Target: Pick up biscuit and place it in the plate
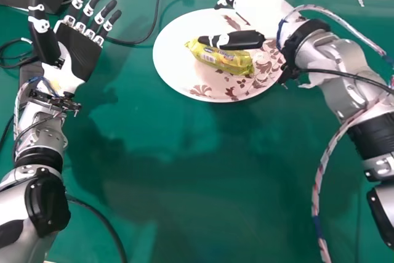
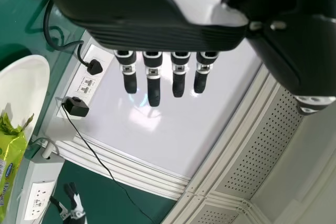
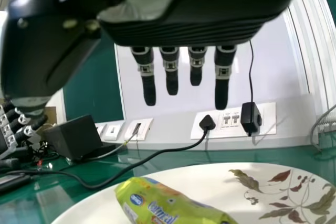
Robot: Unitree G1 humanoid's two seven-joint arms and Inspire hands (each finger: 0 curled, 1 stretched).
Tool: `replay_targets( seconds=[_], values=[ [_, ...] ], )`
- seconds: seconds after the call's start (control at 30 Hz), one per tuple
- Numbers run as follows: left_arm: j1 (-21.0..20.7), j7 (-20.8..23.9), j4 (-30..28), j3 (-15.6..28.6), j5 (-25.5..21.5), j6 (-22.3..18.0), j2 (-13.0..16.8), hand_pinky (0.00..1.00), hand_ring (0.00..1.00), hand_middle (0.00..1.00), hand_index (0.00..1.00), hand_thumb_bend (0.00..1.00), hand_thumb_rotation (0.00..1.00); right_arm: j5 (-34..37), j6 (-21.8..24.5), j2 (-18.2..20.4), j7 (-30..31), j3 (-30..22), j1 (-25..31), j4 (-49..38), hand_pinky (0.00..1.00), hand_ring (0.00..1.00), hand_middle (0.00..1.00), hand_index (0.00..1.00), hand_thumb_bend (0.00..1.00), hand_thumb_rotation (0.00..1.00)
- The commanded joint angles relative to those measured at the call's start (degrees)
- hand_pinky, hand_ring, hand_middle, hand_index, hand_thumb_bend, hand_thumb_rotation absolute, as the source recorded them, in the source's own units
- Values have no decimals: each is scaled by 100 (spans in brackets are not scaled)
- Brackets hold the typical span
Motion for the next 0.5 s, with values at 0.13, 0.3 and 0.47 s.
replay_targets(
  seconds=[0.13,0.3,0.47],
  values=[
    [56,-87,-50,-74,41,-100,26,96,89,99,100,88,39,267,-142,-37,-98,-227,227,-100,77,89,97,91,92,29],
    [64,-68,-57,-92,39,-72,33,93,89,98,100,89,40,391,-277,-28,-208,-328,294,-53,77,89,97,92,93,28],
    [54,-113,-64,-81,4,31,38,94,89,98,100,89,40,566,-522,-26,-387,-452,374,-34,77,89,97,93,94,27]
  ],
)
